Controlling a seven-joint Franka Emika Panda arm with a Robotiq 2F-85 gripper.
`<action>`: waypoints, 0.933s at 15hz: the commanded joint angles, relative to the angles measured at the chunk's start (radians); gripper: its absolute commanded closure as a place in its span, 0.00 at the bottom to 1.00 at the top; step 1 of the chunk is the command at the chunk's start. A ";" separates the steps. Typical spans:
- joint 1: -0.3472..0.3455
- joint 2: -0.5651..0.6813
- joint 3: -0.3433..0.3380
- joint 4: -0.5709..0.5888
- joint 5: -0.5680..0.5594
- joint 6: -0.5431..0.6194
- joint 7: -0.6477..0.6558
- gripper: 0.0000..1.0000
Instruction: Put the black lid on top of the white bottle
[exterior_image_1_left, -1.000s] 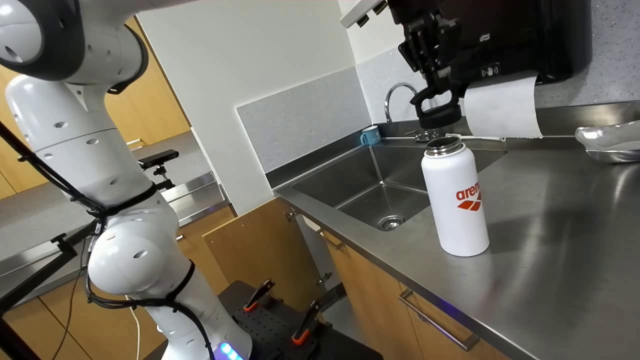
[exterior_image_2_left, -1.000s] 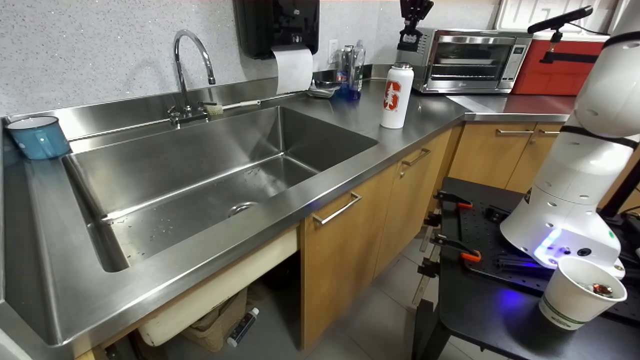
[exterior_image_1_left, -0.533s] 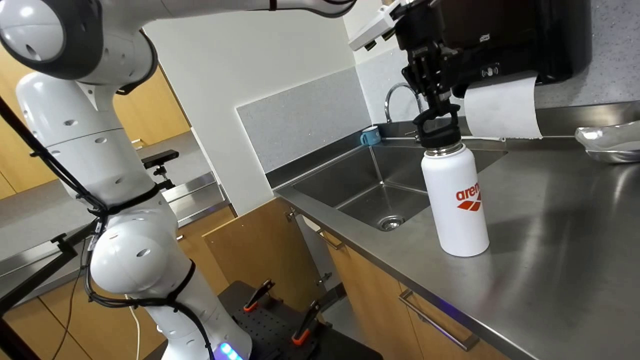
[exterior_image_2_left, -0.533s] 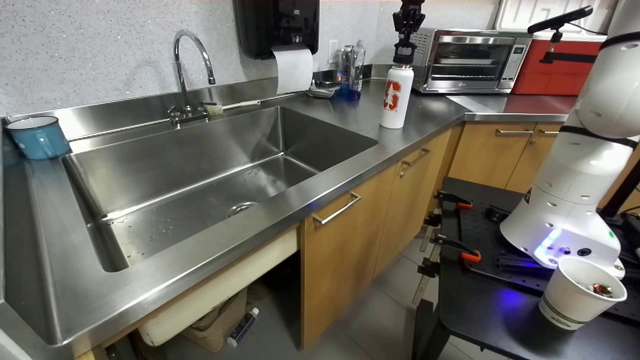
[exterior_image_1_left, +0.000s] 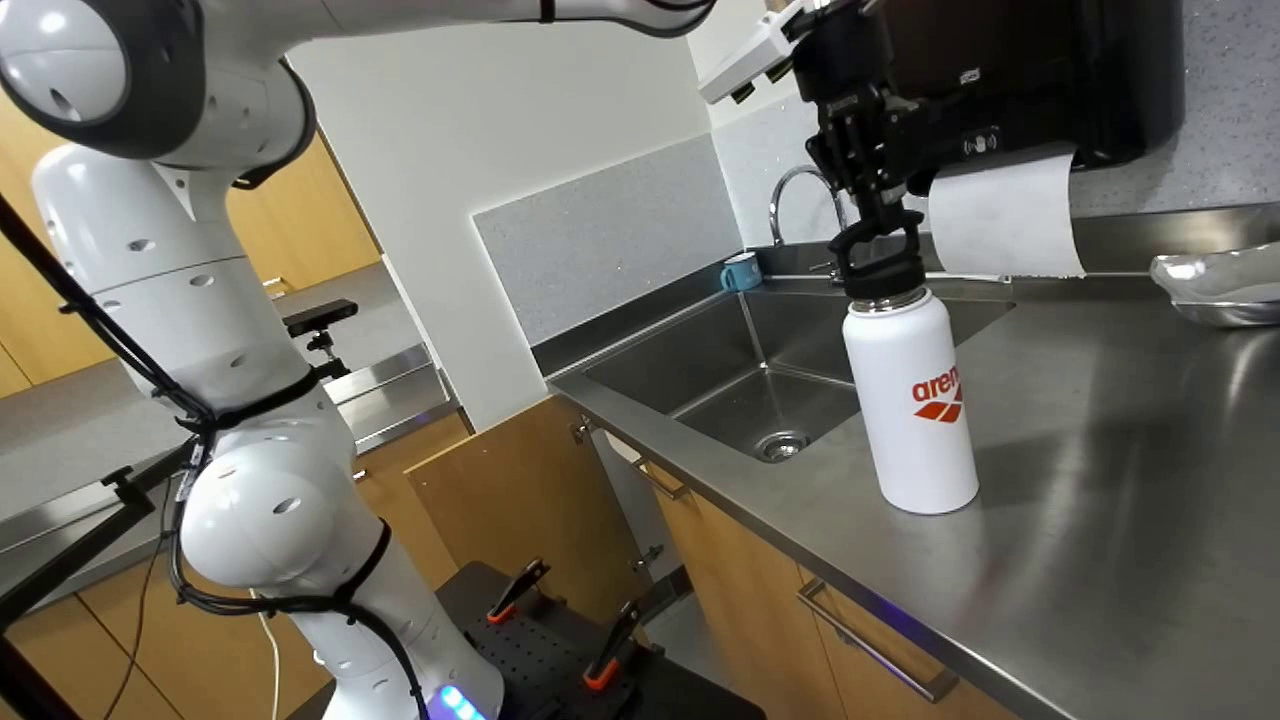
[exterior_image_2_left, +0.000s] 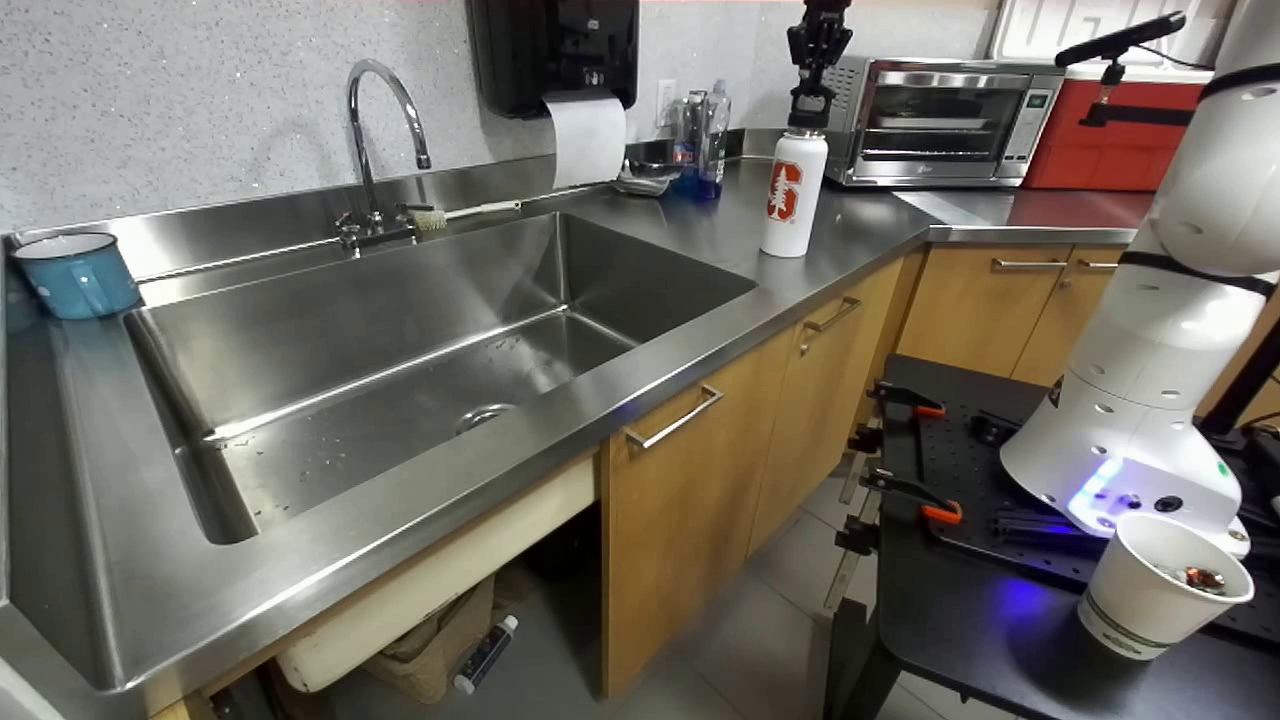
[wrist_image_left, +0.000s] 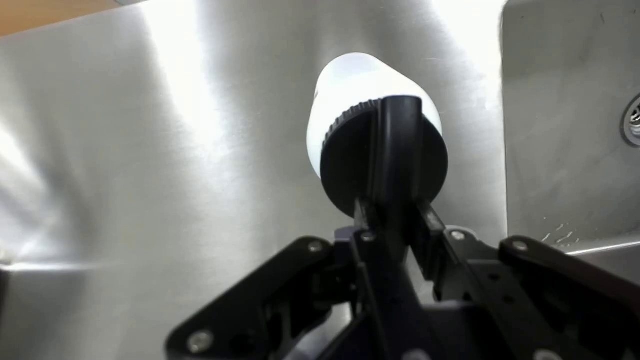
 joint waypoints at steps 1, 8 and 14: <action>0.000 -0.033 -0.002 -0.041 -0.004 0.023 -0.010 0.47; -0.010 -0.112 -0.018 -0.069 -0.014 0.016 -0.040 0.00; -0.007 -0.239 -0.041 -0.080 -0.046 -0.006 -0.085 0.00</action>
